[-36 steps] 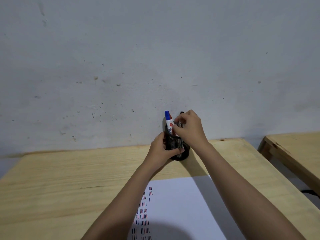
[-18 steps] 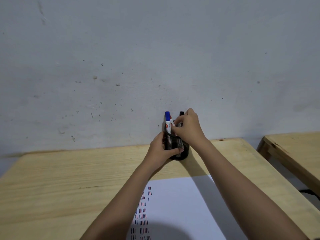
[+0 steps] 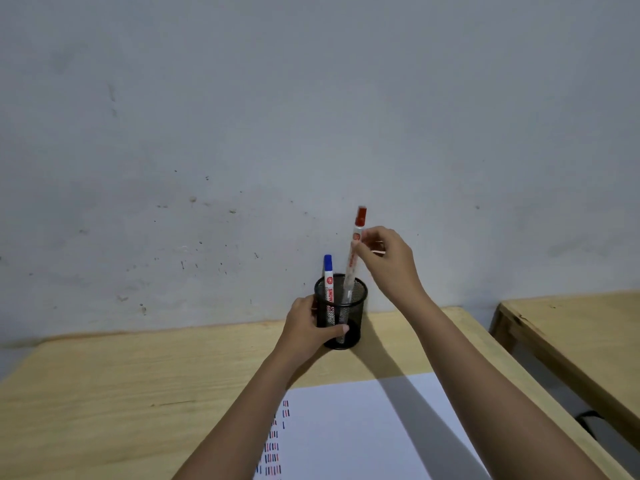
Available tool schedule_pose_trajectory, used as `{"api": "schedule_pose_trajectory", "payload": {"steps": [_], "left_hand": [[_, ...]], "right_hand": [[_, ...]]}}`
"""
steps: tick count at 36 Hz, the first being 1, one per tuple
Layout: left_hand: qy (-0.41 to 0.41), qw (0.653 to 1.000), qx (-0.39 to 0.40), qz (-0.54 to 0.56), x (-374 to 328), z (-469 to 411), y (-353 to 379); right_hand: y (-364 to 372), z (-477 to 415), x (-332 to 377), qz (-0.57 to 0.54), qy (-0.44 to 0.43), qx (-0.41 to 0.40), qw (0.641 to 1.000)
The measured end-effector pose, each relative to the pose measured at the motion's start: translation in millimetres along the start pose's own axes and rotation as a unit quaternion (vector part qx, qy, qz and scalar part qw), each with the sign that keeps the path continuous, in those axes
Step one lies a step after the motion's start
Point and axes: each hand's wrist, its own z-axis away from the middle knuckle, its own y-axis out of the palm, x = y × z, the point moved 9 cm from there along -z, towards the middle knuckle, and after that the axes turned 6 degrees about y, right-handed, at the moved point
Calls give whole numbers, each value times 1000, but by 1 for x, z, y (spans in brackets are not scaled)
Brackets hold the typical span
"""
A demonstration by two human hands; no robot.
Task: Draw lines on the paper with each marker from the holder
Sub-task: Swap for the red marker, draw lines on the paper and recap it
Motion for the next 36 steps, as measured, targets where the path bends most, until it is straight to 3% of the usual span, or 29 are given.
{"api": "schedule_pose_trajectory", "payload": {"steps": [5, 10, 16, 22, 31, 36], "left_hand": [[2, 999, -37, 14, -25, 22, -19], [68, 991, -101, 60, -79, 38, -59], [143, 978, -75, 134, -133, 72, -79], [159, 984, -54, 65, -139, 105, -73], [89, 976, -117, 160, -104, 136, -83], [22, 953, -133, 272, -78, 148, -85]], "right_hand": [[-17, 20, 28, -50, -35, 8, 998], [-16, 54, 38, -10, -74, 58, 996], [-2, 99, 36, 88, -110, 143, 980], [6, 135, 43, 138, -141, 185, 963], [2, 163, 14, 29, -48, 200, 978], [-16, 169, -6, -126, 39, 136, 982]]}}
